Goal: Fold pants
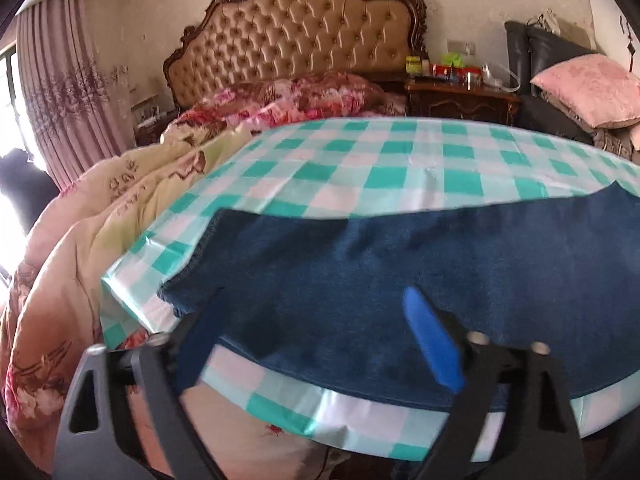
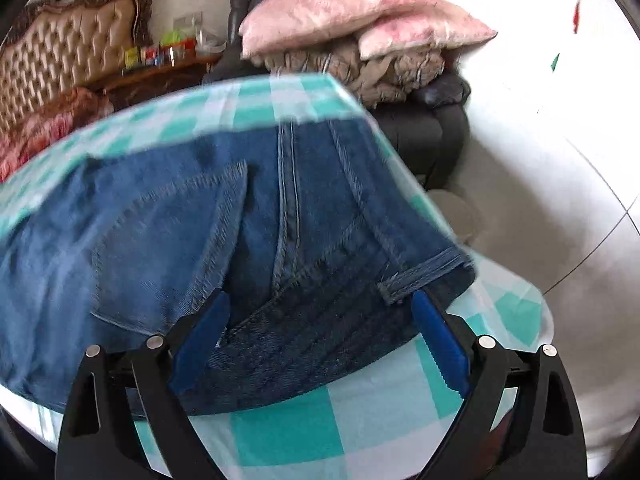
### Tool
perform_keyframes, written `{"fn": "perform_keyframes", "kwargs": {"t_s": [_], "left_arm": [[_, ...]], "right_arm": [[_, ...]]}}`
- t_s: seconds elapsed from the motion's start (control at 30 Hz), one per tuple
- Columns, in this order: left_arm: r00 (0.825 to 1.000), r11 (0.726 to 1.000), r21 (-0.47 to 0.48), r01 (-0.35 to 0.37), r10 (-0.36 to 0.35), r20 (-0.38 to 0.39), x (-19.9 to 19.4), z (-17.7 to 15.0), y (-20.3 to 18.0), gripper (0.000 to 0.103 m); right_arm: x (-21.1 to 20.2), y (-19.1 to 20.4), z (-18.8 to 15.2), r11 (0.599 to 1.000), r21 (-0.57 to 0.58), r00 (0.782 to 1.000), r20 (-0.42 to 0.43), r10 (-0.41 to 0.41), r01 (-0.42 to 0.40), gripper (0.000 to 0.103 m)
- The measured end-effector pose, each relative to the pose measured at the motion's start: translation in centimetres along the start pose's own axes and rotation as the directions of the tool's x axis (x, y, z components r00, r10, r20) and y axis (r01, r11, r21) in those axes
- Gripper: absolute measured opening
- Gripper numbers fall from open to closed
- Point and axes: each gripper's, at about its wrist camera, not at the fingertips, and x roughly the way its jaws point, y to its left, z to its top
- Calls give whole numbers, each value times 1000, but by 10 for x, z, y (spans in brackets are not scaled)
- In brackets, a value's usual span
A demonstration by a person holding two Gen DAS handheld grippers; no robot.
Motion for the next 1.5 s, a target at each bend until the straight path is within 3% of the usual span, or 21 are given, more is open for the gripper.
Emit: {"fn": "perform_keyframes", "kwargs": {"t_s": [0.03, 0.1, 0.17, 0.2, 0.27, 0.43, 0.53, 0.63, 0.7, 0.87, 1.0, 1.13, 1.23, 1.43, 1.5], "left_arm": [[1000, 1000, -6, 14, -14, -16, 4, -1, -1, 70], [997, 998, -33, 54, -56, -57, 17, -3, -1, 51], [986, 986, -119, 119, -132, -106, 32, -8, 11, 43], [982, 981, -145, 126, -144, -120, 37, -12, 17, 40], [983, 982, -179, 60, -89, -162, 51, -21, 36, 35], [983, 962, -266, -65, 16, -182, 55, -26, 83, 34], [988, 959, -285, 0, -43, -147, 51, -18, 91, 32], [989, 967, -256, 14, -50, -136, 51, -9, 86, 25], [991, 968, -250, 22, -54, -123, 49, -5, 82, 25], [990, 978, -197, 69, -91, -107, 51, 5, 61, 25], [985, 979, -154, 132, -147, -90, 56, 22, 34, 26], [976, 975, -121, 184, -196, -99, 62, 31, 4, 27], [971, 975, -90, 204, -213, -109, 63, 32, -13, 28], [965, 972, -92, 218, -228, -127, 66, 31, -23, 31], [966, 973, -85, 214, -224, -131, 67, 32, -25, 31]], "right_arm": [[-4, 3, 3, 1000, -20, 1000, 23, 5, -5, 90], [-2, 7, 7, 999, -50, 1000, 26, 13, -11, 90], [7, 7, 7, 998, -64, 1000, -4, -3, 3, 89], [11, 6, 6, 998, -67, 999, -22, -23, 21, 89], [25, -1, 0, 997, -64, 995, -85, -45, 39, 89], [24, -7, -4, 998, -60, 996, -80, -30, 25, 89], [16, -9, 3, 1000, -22, 998, -56, 0, -1, 89], [17, -7, 13, 1000, -11, 998, -60, 2, -3, 88], [18, -6, 23, 1000, -1, 998, -70, 6, -6, 80], [21, 6, 47, 999, 3, 997, -62, 50, -50, 79], [44, 46, 77, 990, -128, 997, -55, 53, -60, 77], [90, 64, 105, 984, -164, 994, -98, 57, -72, 65], [117, 71, 112, 975, -212, 992, -114, 45, -69, 65], [115, 89, 103, 953, -300, 996, -63, -57, 36, 65], [101, 90, 108, 962, -273, 999, -41, -5, -7, 65]]}}
